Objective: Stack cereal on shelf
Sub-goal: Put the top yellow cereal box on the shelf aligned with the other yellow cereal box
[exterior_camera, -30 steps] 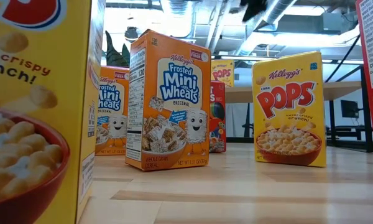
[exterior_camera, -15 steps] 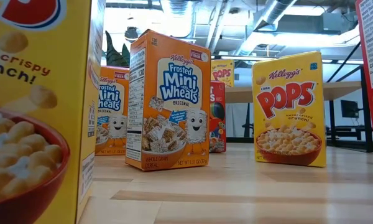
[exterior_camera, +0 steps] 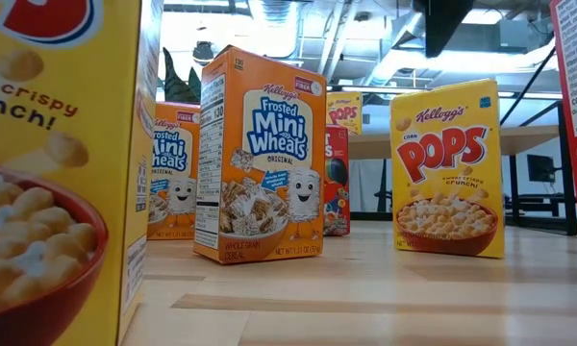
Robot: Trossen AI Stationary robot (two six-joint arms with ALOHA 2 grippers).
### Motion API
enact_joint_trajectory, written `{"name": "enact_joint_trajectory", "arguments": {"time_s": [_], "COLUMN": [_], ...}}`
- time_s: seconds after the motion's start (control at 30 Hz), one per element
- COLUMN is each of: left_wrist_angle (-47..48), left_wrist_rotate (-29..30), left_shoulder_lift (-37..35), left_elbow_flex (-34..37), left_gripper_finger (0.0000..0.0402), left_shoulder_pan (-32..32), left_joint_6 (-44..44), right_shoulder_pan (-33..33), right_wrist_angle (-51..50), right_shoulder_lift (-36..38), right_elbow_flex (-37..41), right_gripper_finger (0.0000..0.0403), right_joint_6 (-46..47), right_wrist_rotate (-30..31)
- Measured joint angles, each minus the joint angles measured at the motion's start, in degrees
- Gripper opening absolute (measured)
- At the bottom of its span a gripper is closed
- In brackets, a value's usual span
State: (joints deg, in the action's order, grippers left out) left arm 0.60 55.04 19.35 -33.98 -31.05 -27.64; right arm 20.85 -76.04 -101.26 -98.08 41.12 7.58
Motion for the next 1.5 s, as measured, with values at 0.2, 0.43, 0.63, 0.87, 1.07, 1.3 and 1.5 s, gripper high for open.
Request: {"name": "enact_joint_trajectory", "arguments": {"time_s": [0.2, 0.43, 0.63, 0.87, 1.07, 1.3, 1.5], "left_wrist_angle": [0.66, 2.95, 3.1, 3.22, 3.85, 3.91, 4.0], "left_wrist_rotate": [-3.37, -3.77, -3.77, -3.77, -3.35, -2.53, -2.14], "left_shoulder_lift": [0.0, 0.0, 0.0, 0.0, 0.0, 0.0, 0.0], "left_elbow_flex": [0.0, 0.0, 0.0, 0.0, 0.0, 0.0, 0.0], "left_gripper_finger": [0.0293, 0.0293, 0.0293, 0.0293, 0.0293, 0.0293, 0.0293], "left_shoulder_pan": [0.02, 0.0, 0.02, 0.0, 0.01, 0.02, 0.01], "left_joint_6": [0.15, -0.57, -0.47, -0.29, -0.26, -0.97, -2.08], "right_shoulder_pan": [-0.47, -1.36, -2.81, -2.86, -2.48, -2.59, -3.08], "right_wrist_angle": [2.93, 2.33, 1.35, 4.3, 9.53, 13.78, 16.45], "right_shoulder_lift": [-5.25, -6.97, -6.97, -6.57, -2.76, -1.11, -1.11], "right_elbow_flex": [0.01, 0.0, 0.0, 2.32, 8.63, 13.46, 15.17], "right_gripper_finger": [0.0381, 0.038, 0.0381, 0.038, 0.0381, 0.0374, 0.0367], "right_joint_6": [0.03, -0.45, -1.23, -0.68, 2.2, 0.83, 0.58], "right_wrist_rotate": [-2.89, -3.23, -3.2, -3.23, -3.39, -4.87, -6.37]}}
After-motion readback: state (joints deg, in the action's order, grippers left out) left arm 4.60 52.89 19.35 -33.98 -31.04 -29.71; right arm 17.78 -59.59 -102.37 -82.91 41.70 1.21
